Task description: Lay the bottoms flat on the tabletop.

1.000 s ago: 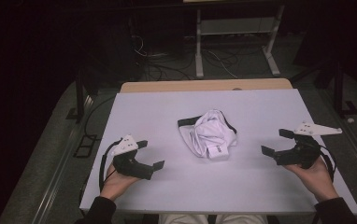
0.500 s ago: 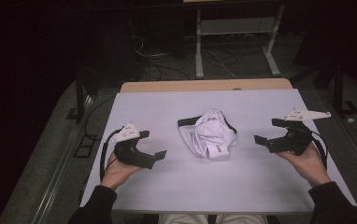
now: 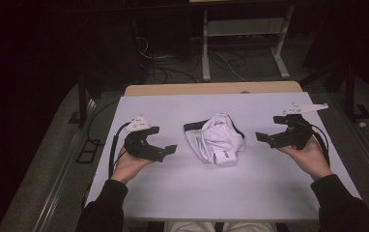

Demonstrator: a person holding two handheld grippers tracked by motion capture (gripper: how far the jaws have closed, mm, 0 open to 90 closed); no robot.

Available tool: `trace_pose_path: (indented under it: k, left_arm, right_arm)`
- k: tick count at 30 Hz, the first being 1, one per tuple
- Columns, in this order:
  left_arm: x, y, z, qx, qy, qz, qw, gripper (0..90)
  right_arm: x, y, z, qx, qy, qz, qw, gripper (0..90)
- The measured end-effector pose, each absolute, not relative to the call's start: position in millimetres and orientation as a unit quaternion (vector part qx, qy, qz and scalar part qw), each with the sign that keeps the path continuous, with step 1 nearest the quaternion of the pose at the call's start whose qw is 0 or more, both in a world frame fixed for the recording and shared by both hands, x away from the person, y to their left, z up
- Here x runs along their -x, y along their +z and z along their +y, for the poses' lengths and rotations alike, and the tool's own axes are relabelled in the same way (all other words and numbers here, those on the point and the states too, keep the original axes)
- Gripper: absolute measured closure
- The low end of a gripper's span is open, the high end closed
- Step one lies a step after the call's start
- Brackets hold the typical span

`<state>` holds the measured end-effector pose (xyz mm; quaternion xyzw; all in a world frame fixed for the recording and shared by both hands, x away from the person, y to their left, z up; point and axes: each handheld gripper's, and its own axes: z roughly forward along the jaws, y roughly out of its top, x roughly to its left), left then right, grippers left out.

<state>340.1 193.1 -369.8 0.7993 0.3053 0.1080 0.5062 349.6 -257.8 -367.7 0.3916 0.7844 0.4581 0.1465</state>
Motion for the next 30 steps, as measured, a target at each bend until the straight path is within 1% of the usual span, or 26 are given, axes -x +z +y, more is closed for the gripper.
trace_pose_path:
  k: [16, 22, 30]
  left_arm:
    - [-370, -368, 173, -0.795, 0.091, 0.312, 0.513, 0.0]
    - [-378, -382, 161, -0.795, 0.067, 0.329, 0.505, 0.3]
    - [-380, -396, 144, -0.794, 0.051, 0.329, 0.509, 0.5]
  right_arm:
    - [-379, -368, -241, -0.388, 0.442, 0.798, 0.129, 0.0]
    - [-390, -377, -230, -0.391, 0.439, 0.801, 0.112, 0.0]
    - [-397, -390, -220, -0.396, 0.424, 0.808, 0.102, 0.0]
